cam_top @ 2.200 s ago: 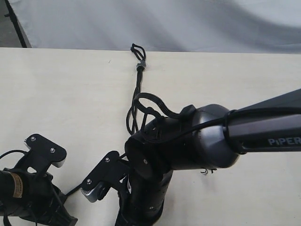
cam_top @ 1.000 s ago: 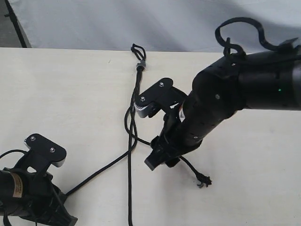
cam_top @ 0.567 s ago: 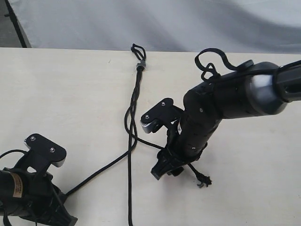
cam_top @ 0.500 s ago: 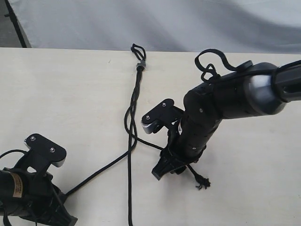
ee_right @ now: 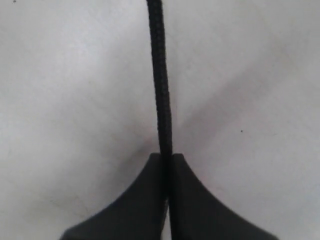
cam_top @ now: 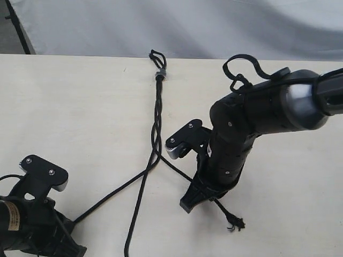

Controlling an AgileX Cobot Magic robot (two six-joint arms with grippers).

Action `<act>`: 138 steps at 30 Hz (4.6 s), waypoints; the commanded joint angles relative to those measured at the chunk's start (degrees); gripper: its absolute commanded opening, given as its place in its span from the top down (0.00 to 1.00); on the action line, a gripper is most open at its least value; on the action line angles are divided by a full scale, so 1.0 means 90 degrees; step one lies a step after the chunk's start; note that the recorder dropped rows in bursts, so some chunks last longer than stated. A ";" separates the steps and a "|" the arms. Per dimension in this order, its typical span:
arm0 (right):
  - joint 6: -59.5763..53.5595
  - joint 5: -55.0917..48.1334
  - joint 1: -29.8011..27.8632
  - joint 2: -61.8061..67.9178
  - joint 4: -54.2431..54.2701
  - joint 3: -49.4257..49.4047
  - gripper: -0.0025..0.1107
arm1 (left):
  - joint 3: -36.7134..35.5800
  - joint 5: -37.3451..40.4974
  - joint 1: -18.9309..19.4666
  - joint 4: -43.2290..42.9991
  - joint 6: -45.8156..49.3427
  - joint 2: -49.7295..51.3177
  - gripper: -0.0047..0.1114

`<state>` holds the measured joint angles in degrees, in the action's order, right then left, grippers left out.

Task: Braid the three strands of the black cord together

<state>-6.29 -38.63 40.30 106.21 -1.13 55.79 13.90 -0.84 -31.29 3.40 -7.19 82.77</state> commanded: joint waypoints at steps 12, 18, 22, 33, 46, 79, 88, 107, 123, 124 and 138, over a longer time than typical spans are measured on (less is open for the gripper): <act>-0.0061 -0.0015 -0.0092 -0.1442 -0.0298 -0.0021 0.98 | -0.0124 0.0415 -0.0038 -0.0015 -0.0059 0.0055 0.96; 0.0106 0.0145 -0.0092 -0.1631 -0.0491 0.0046 0.98 | -0.0124 0.0399 -0.0038 -0.0015 -0.0058 0.0055 0.96; 0.0133 0.0140 -0.0092 -0.1631 -0.0791 0.0487 0.98 | -0.0124 0.0399 -0.0038 -0.0015 -0.0058 0.0055 0.96; 0.0975 0.0139 -0.0092 -0.1631 -0.2294 0.1332 0.98 | -0.0124 0.0371 -0.0038 -0.0015 -0.0058 0.0055 0.96; 0.1469 0.0479 -0.0092 -0.1605 -0.2222 -0.0338 0.98 | -0.0124 0.0320 -0.0038 -0.0015 -0.0058 0.0055 0.96; 0.0624 0.1068 0.0683 -0.1638 0.0035 -0.0664 0.49 | -0.0124 0.0217 -0.0038 -0.0015 -0.0058 0.0055 0.96; 0.0757 0.2314 0.2618 -0.0899 0.0574 -0.0664 0.58 | -0.0124 0.0217 -0.0038 -0.0015 -0.0058 0.0055 0.96; 0.1123 0.3792 0.3339 0.0096 0.0804 -0.0664 0.39 | -0.0124 0.0205 -0.0038 -0.0015 -0.0058 0.0055 0.96; 0.0957 0.1048 0.2564 -0.0807 -0.1019 -0.0664 0.98 | -0.0124 0.0217 -0.0038 -0.0015 -0.0058 0.0055 0.96; 0.0957 0.1121 0.2446 -0.0807 -0.1198 -0.0664 0.98 | -0.0124 0.0217 -0.0038 -0.0015 -0.0058 0.0055 0.96; 0.0957 0.2305 -0.0558 -0.0807 -0.2486 -0.0649 0.98 | -0.0124 0.0228 -0.0038 -0.0015 -0.0058 0.0055 0.96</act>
<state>2.71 -20.30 39.06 99.41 -22.48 49.85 13.71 -2.08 -31.29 3.40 -7.19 82.77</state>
